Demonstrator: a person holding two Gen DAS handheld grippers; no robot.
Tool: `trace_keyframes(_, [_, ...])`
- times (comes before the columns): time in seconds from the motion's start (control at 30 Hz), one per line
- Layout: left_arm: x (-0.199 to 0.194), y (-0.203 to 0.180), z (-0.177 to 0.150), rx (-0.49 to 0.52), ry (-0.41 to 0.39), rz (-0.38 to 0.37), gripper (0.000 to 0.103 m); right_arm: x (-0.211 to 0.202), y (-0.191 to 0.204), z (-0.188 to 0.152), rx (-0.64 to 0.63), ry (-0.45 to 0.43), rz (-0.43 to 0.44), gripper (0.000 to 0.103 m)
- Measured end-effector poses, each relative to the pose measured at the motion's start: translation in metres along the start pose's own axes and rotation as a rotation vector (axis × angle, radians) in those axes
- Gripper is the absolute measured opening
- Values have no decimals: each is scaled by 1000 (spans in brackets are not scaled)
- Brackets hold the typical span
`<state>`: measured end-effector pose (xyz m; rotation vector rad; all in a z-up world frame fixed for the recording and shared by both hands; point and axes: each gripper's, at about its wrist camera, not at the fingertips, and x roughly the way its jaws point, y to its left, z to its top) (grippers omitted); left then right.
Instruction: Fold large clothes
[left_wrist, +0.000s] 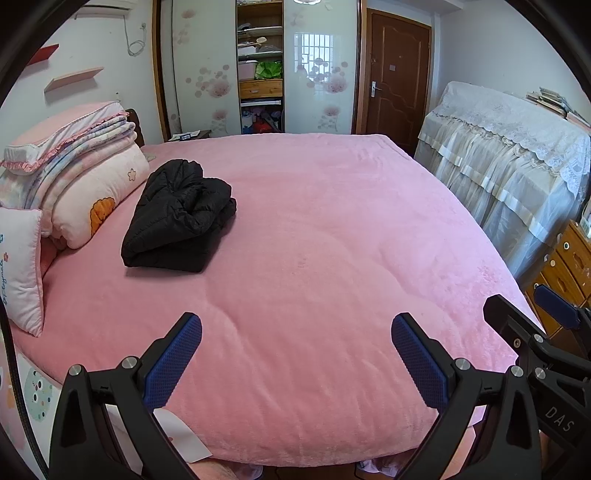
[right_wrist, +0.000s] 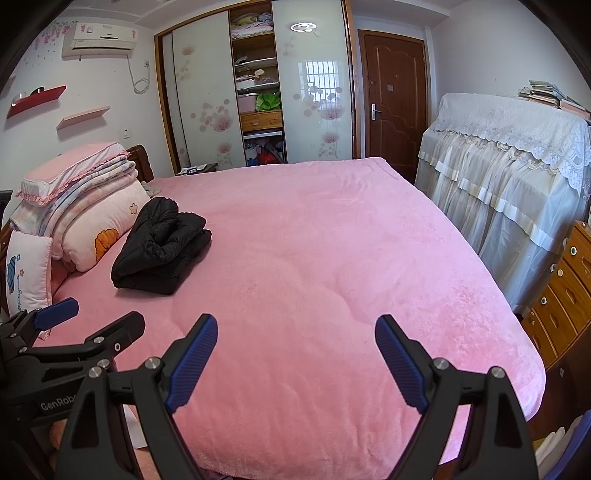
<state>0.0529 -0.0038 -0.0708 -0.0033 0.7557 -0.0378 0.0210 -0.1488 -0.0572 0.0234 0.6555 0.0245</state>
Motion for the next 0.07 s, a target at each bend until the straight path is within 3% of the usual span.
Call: trace_keyframes(0.07, [0,1,0,-1,0,-2,102,-2,2,-2,0,0,-1,88])
